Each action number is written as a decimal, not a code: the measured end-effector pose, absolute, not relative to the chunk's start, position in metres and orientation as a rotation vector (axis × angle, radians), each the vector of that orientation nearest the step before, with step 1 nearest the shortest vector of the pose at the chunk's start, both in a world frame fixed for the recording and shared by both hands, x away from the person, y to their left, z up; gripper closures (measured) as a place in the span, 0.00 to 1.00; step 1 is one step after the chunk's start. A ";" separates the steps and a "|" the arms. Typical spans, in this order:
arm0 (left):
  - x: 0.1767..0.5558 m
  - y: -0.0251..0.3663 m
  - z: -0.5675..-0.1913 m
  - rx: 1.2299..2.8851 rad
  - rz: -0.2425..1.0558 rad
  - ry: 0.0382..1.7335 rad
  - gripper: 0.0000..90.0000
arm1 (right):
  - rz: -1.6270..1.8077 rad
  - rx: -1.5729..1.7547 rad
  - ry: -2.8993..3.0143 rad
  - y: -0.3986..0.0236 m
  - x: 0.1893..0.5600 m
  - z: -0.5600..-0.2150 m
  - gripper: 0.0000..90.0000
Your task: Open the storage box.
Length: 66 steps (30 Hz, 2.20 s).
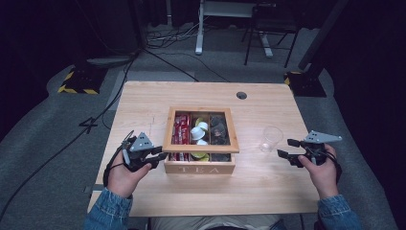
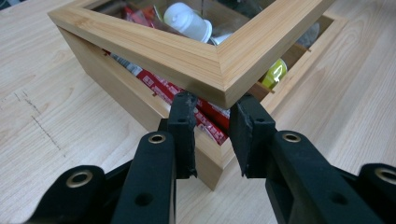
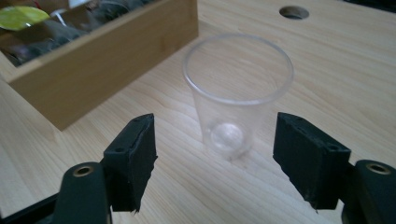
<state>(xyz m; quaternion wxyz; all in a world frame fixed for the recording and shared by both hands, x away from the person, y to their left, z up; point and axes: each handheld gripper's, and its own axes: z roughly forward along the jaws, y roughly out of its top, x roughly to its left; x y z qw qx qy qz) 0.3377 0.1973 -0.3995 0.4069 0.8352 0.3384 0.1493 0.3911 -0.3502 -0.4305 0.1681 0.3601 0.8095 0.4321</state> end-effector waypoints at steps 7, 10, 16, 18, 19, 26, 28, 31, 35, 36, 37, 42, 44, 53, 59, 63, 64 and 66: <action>0.340 0.200 -0.395 2.061 0.367 0.864 0.80 | 1.294 0.952 2.314 -0.331 0.391 -0.408 0.31; 0.339 0.199 -0.394 2.046 0.369 0.868 0.80 | 1.309 0.925 2.328 -0.323 0.393 -0.403 0.29; 0.340 0.200 -0.393 2.025 0.369 0.873 0.80 | 1.337 0.824 2.345 -0.298 0.396 -0.387 0.25; 0.340 0.200 -0.392 2.015 0.361 0.876 0.80 | 1.350 0.802 2.356 -0.291 0.396 -0.383 0.24; 0.340 0.200 -0.392 2.015 0.362 0.876 0.80 | 1.358 0.790 2.360 -0.287 0.396 -0.381 0.24; 0.339 0.200 -0.392 2.014 0.370 0.879 0.80 | 1.375 0.727 2.393 -0.266 0.395 -0.374 0.21; 0.339 0.199 -0.392 2.008 0.381 0.881 0.80 | 1.362 0.720 2.400 -0.263 0.395 -0.374 0.20; 0.339 0.197 -0.392 1.996 0.384 0.891 0.80 | 1.355 0.739 2.373 -0.253 0.395 -0.377 0.26; 0.338 0.196 -0.392 1.985 0.371 0.901 0.80 | 1.310 0.638 2.418 -0.240 0.393 -0.378 0.30; 0.337 0.196 -0.392 1.984 0.374 0.902 0.80 | 1.309 0.616 2.426 -0.236 0.393 -0.379 0.31; 0.337 0.195 -0.392 1.983 0.377 0.903 0.80 | 1.317 0.599 2.436 -0.232 0.393 -0.379 0.32; 0.337 0.195 -0.394 1.975 0.378 0.906 0.80 | 1.306 0.520 2.487 -0.215 0.394 -0.380 0.36; 0.336 0.195 -0.395 1.973 0.377 0.911 0.80 | 1.290 0.488 2.493 -0.210 0.394 -0.381 0.38; 0.337 0.197 -0.399 1.952 0.358 0.899 0.77 | 1.231 0.394 2.489 -0.198 0.391 -0.379 0.46; 0.336 0.197 -0.400 1.944 0.368 0.908 0.62 | 1.209 0.384 2.497 -0.197 0.391 -0.376 0.48; 0.336 0.198 -0.401 1.956 0.378 0.920 0.57 | 1.224 0.376 2.476 -0.198 0.392 -0.368 0.51; 0.337 0.199 -0.402 1.959 0.379 0.923 0.57 | 1.224 0.376 2.476 -0.198 0.392 -0.368 0.51; 0.337 0.200 -0.403 1.955 0.379 0.929 0.55 | 1.248 0.394 2.474 -0.199 0.396 -0.361 0.53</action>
